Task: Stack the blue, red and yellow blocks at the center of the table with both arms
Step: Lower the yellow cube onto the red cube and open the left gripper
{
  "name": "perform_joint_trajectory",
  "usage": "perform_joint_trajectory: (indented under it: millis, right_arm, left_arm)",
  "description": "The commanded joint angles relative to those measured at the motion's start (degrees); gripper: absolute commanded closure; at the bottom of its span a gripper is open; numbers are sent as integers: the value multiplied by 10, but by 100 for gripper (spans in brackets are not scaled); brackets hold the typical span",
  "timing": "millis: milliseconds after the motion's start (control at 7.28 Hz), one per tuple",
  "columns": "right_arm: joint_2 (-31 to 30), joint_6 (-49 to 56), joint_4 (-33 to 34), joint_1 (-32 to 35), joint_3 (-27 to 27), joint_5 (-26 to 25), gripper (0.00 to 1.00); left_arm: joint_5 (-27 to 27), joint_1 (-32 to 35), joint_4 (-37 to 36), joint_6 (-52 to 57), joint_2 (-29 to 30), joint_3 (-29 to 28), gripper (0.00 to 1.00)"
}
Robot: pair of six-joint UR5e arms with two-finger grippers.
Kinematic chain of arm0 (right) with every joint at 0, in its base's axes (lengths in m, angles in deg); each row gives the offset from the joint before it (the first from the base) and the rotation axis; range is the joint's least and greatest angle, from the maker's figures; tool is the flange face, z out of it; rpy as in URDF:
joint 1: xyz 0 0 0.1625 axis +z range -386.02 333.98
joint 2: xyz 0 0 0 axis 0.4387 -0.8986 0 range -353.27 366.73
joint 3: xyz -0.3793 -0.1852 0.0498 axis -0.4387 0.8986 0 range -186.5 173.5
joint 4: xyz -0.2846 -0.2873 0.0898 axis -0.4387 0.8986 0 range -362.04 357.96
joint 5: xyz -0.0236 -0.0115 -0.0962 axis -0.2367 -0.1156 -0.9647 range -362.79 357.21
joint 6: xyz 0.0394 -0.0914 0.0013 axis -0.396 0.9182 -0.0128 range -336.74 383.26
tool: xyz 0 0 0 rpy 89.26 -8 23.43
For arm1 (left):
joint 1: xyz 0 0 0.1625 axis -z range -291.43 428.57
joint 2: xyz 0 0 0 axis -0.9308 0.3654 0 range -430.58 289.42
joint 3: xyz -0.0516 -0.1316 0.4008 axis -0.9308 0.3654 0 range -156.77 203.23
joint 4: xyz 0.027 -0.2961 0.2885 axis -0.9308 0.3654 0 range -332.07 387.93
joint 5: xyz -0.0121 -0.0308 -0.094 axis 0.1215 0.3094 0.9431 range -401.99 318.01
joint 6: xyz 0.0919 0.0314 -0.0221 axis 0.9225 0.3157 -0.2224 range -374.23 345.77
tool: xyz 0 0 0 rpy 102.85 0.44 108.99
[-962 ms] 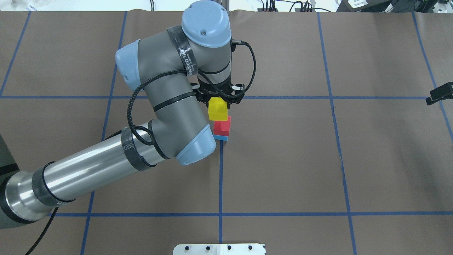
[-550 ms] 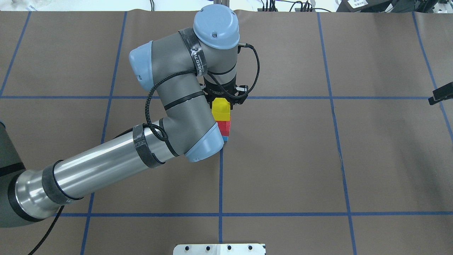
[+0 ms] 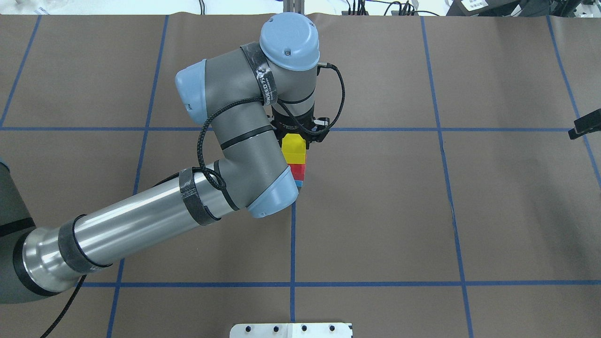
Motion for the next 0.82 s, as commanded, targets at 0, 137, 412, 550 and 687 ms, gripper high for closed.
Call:
perform_joint_trajectory:
  millis: [0, 137, 412, 550, 687]
  right_arm:
    - [2, 0, 0, 0, 4, 0, 1]
    - [2, 0, 0, 0, 4, -1, 1]
    - [2, 0, 0, 0, 5, -1, 1]
    - [2, 0, 0, 0, 5, -1, 1]
    - [2, 0, 0, 0, 5, -1, 1]
  left_arm:
    - [0, -5, 0, -1, -2, -1, 100]
    - [0, -5, 5, -2, -2, -1, 100]
    - [-1, -8, 22, -5, -2, -10, 100]
    - [-1, -7, 22, -3, -3, -10, 100]
    - [-1, -7, 19, -3, -2, -6, 100]
